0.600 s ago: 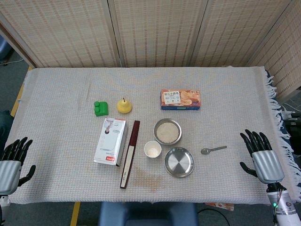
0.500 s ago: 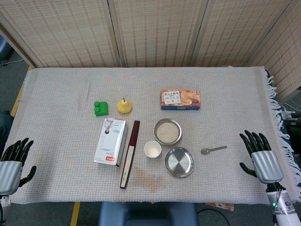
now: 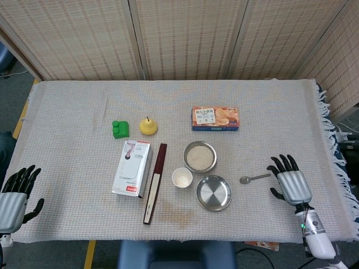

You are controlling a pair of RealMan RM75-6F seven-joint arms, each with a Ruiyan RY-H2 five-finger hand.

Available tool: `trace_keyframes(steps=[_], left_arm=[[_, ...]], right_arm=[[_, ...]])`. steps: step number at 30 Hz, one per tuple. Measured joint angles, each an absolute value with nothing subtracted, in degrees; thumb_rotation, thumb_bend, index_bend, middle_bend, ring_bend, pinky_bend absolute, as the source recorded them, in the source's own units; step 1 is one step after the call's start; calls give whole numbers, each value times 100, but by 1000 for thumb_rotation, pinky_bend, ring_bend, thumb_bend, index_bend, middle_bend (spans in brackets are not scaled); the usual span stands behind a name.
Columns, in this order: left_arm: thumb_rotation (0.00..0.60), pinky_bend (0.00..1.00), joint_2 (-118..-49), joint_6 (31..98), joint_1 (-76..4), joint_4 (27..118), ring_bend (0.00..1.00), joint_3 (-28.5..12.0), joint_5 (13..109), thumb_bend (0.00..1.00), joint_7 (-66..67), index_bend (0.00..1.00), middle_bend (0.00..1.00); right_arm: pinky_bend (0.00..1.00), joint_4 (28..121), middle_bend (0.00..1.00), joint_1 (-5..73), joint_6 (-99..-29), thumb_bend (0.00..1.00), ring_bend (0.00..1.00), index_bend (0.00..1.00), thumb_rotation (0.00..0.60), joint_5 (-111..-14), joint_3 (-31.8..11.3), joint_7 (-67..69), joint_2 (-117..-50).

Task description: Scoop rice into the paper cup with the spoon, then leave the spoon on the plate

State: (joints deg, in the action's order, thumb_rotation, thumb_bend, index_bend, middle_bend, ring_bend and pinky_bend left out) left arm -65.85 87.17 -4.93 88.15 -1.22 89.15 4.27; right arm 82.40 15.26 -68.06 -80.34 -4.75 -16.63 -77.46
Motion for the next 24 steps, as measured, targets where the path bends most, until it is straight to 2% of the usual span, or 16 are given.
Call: trace_keyframes(steps=[9,18,24], left_arm=[[600,112,-6569,8665,-504,8813,0,-106,8903,384,410,0,0],[600,112,-6566,8564,-532,8826,0,-102,8850,388,458,0,0],[600,111,-6565,8564,-531,8836,0,-105,8833,390,465,0,0]], right_arm=[[0,7288,213,1955,-6245,244,0,477,600,-7755,-575,-1679,-8444],[0,6841,220,2196,-5994,296,0,497,600,-7772,-517,-1512,-8686],[0,6736,220,2283,-5881,297,0,497,600,-7741,-487,-1522,-8769]])
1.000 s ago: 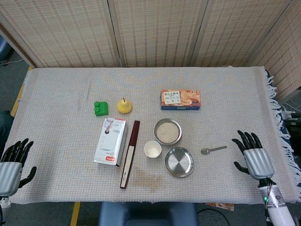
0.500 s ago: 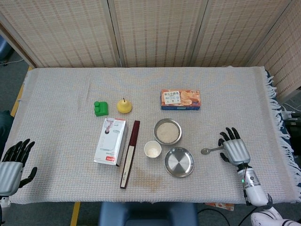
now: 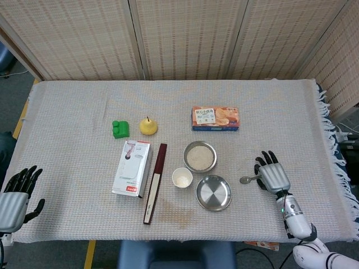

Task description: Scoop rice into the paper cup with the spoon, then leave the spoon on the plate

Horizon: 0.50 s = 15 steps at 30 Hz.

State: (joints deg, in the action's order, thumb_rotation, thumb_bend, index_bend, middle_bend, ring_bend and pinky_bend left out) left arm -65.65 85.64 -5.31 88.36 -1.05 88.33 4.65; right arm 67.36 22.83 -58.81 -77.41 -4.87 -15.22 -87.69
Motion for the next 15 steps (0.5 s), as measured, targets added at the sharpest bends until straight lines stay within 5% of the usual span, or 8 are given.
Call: trace_keyframes(steps=[15], left_arm=[[600,112,-6538,8556,-537,8834,0,-80,8870,421,400,0,0]], right_arm=[[0,6653,220,2350,-5838,322,0,506,600,-7570,-439,-1871,-8872]])
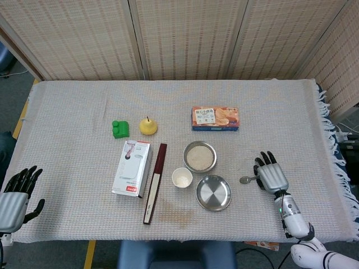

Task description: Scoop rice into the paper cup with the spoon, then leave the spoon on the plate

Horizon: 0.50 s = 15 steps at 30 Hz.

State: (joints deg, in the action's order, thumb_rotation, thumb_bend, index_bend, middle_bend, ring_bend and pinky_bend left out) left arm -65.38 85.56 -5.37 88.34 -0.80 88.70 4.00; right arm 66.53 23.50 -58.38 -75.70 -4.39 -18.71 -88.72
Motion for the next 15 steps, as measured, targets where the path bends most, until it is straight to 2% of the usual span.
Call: trace_keyframes(steps=[15], left_arm=[[600,112,-6520,8547,-538,8840,0,-59,8896,428,362,0,0]], right_arm=[[0,6727,234,2366,-5841,325,0,540,600,-7450,-392,-2077,-8886]])
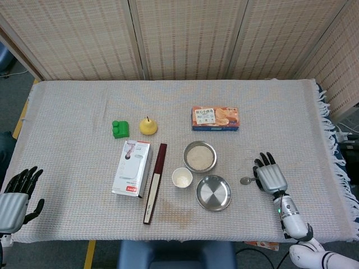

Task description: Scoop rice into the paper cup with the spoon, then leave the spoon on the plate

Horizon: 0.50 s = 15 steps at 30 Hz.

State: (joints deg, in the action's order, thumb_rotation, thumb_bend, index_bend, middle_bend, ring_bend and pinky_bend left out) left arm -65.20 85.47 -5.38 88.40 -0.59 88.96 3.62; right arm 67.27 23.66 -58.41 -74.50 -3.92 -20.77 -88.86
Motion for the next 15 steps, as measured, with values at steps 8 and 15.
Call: trace_keyframes(steps=[8,15], left_arm=[[600,112,-6514,8547,-533,8858,0,-63,8875,429,380,0,0],[600,112,-6502,8527,-535,8868,0,-55,8870,429,367,0,0]], right_arm=[[0,6714,246,2374,-5826,325,0,549,600,-7389,-372,-2155,-8921],[0,6776,347,2349,-6088,328,16,630,600,-7569,-355,-2101,-8903]])
